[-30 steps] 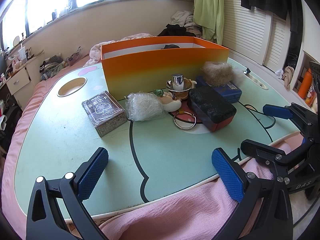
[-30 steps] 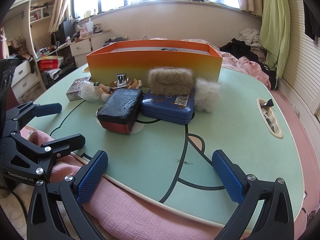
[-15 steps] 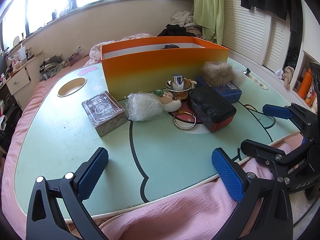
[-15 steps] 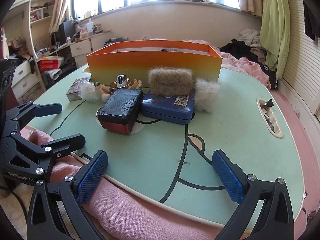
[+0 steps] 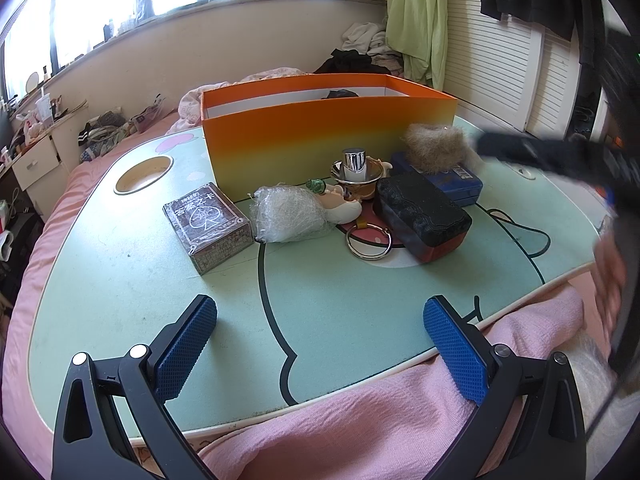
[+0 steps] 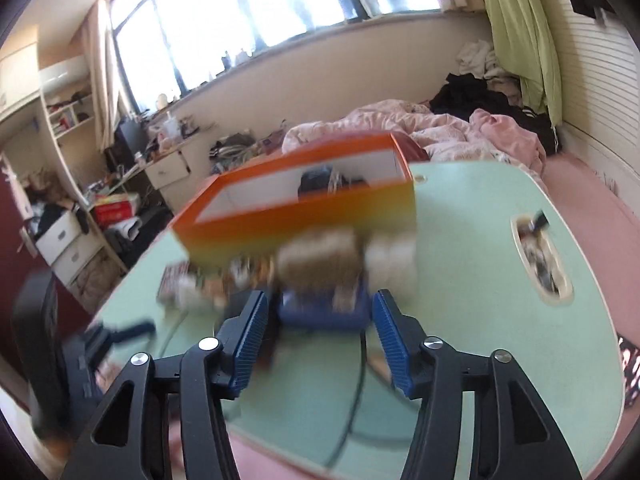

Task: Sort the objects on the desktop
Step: 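Grasp the brown fur pompom with the right tool while the left tool grasps the brown card box, then carry the pompom into the orange box with the right tool while the left carries the card box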

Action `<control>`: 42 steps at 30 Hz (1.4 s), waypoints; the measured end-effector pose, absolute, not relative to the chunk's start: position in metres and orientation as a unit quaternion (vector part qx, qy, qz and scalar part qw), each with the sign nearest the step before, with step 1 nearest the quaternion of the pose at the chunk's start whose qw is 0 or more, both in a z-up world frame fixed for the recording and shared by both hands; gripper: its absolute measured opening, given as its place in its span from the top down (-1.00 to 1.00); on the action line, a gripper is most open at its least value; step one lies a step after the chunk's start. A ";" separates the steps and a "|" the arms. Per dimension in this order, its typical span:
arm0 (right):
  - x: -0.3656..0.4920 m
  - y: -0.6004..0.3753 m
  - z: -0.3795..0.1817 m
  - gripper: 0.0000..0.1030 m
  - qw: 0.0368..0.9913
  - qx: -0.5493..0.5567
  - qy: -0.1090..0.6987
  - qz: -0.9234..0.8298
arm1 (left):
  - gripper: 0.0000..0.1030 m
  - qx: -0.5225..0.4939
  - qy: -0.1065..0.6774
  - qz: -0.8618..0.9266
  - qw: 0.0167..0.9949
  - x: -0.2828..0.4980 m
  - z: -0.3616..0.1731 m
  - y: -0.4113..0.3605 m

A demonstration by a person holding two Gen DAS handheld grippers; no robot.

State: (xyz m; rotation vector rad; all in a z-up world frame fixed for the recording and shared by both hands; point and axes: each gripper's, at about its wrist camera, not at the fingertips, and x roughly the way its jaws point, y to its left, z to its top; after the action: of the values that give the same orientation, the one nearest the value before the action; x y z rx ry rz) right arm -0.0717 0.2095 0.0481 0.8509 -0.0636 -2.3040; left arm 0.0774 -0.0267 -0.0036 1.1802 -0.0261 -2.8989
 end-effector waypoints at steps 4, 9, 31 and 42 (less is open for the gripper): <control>-0.089 0.173 0.051 -0.42 0.319 0.324 0.023 -0.890 | -0.99 0.377 -0.008 -0.926 0.006 0.077 -0.004 -0.025; -0.110 0.152 0.032 0.18 0.313 0.372 0.063 -0.872 | -0.99 0.376 -0.008 -0.926 0.006 0.077 -0.004 -0.026; -0.062 0.214 0.061 0.17 0.387 0.303 -0.059 -0.869 | -0.11 0.425 0.075 -0.898 0.083 -0.020 0.011 -0.088; -0.065 0.215 0.061 0.17 0.372 0.296 -0.060 -0.878 | 0.19 0.334 0.098 -0.936 0.056 0.042 0.040 -0.115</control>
State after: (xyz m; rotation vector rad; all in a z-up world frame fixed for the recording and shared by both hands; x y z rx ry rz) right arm -0.0652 0.2150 0.0611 0.7579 -0.1537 -2.2495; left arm 0.0418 -0.1150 0.0404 1.0118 0.2986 -2.8393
